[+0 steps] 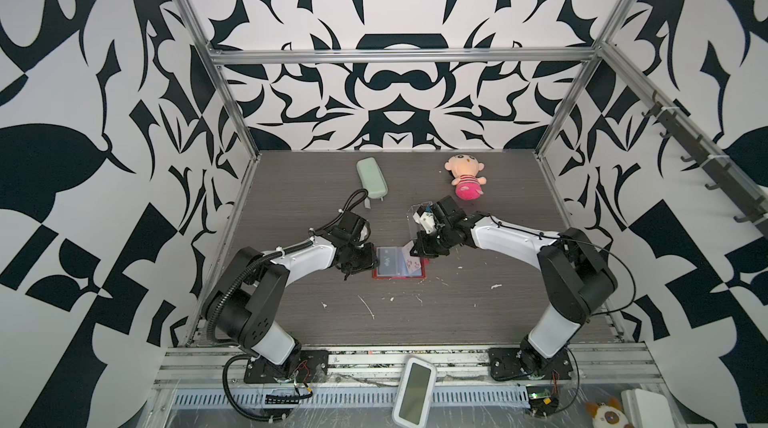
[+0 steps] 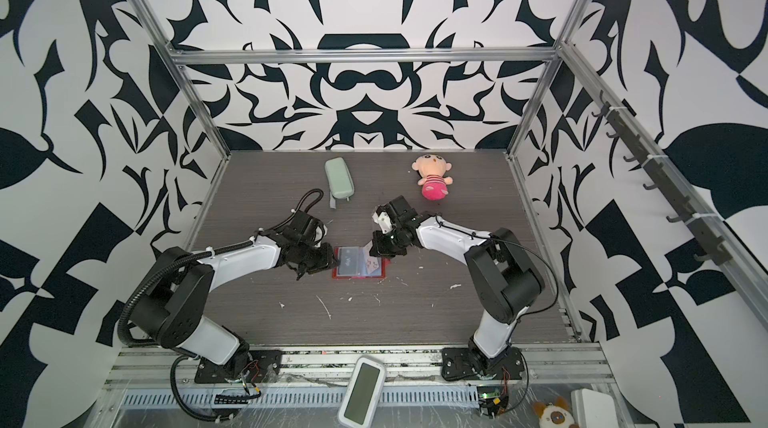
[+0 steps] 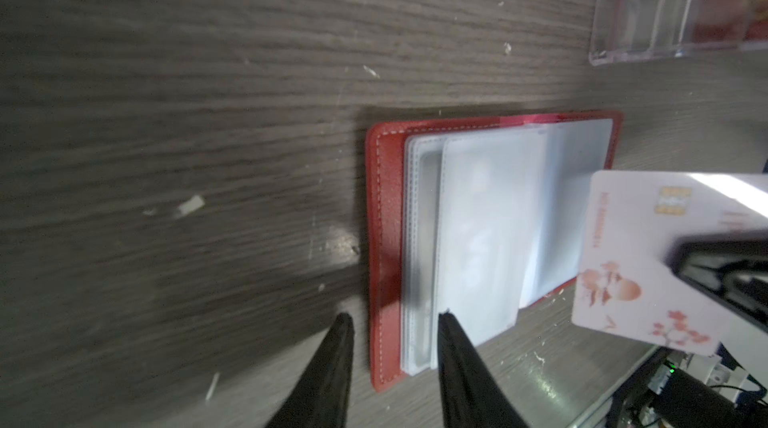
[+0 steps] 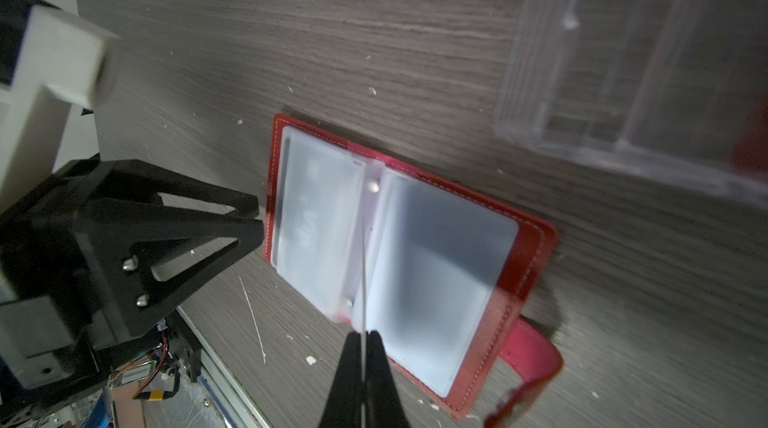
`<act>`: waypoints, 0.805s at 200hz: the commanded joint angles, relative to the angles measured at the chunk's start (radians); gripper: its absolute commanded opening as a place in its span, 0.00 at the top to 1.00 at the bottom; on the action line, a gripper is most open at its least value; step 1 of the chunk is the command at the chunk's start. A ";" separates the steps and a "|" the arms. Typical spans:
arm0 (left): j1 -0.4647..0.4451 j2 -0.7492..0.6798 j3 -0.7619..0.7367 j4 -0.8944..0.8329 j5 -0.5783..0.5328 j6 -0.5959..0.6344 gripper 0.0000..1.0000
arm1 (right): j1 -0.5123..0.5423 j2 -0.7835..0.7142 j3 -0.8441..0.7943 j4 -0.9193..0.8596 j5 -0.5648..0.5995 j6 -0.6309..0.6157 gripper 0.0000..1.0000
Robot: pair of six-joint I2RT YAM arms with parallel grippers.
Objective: Put the credit cards into the card holder
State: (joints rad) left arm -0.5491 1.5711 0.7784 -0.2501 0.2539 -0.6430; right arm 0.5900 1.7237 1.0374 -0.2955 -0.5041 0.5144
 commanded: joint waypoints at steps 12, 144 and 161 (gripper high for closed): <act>0.005 0.033 -0.020 0.031 0.014 -0.031 0.65 | 0.012 0.021 -0.001 0.077 -0.050 0.047 1.00; 0.006 0.086 -0.054 0.121 0.042 -0.094 0.72 | 0.012 0.082 -0.030 0.092 -0.048 0.062 1.00; 0.008 0.092 -0.058 0.124 0.040 -0.100 0.75 | 0.012 0.089 -0.034 0.091 -0.041 0.064 1.00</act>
State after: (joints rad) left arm -0.5476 1.6283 0.7567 -0.1127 0.3115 -0.7208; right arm 0.5980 1.7973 1.0203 -0.2020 -0.5568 0.5732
